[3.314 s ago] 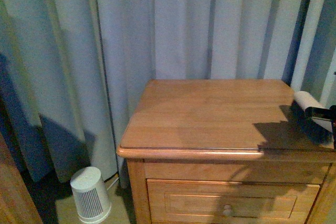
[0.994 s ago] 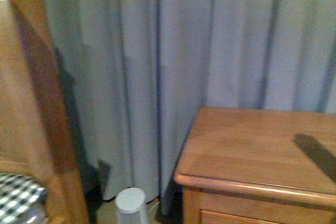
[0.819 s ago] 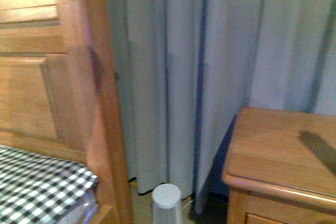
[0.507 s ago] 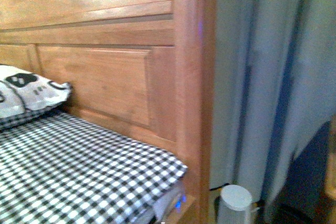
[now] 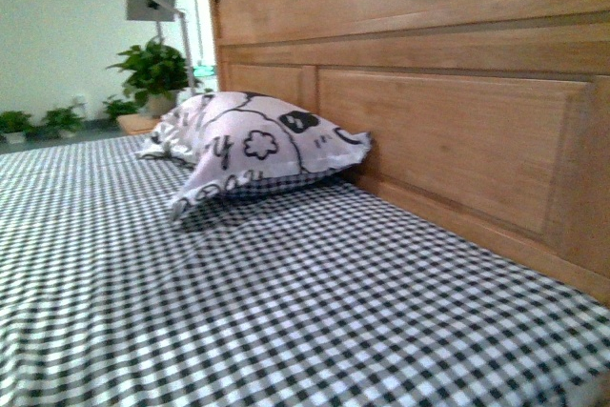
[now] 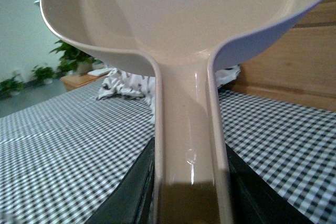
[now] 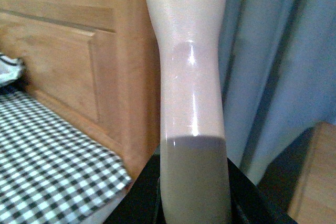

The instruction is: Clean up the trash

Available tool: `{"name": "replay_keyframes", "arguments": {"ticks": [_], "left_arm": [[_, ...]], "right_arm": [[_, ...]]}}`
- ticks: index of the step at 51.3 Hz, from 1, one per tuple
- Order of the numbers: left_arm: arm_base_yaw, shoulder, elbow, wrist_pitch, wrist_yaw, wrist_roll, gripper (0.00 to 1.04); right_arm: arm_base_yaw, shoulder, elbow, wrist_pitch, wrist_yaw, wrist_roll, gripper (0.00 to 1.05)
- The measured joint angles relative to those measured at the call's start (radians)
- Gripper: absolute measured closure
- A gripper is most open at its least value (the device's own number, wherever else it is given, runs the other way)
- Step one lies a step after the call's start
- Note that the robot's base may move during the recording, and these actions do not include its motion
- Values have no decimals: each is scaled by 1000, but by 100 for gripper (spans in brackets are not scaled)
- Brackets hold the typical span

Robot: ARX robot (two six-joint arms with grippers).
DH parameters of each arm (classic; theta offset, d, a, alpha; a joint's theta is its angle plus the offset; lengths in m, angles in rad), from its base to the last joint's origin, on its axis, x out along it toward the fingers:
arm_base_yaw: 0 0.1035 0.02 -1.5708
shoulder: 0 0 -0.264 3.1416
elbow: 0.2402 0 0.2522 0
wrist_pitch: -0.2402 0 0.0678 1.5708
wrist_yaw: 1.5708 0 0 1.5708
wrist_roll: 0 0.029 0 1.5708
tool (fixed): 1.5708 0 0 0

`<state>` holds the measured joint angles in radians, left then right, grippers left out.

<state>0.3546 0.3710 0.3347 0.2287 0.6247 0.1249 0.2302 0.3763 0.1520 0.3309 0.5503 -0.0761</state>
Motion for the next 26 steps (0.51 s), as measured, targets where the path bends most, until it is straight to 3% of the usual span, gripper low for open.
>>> {"name": "replay_keyframes", "arguments": {"ticks": [26], "left_arm": [[0, 0, -3, 0, 1, 0, 77]], "right_arm": [[1, 0, 0, 0, 0, 0, 85]]}}
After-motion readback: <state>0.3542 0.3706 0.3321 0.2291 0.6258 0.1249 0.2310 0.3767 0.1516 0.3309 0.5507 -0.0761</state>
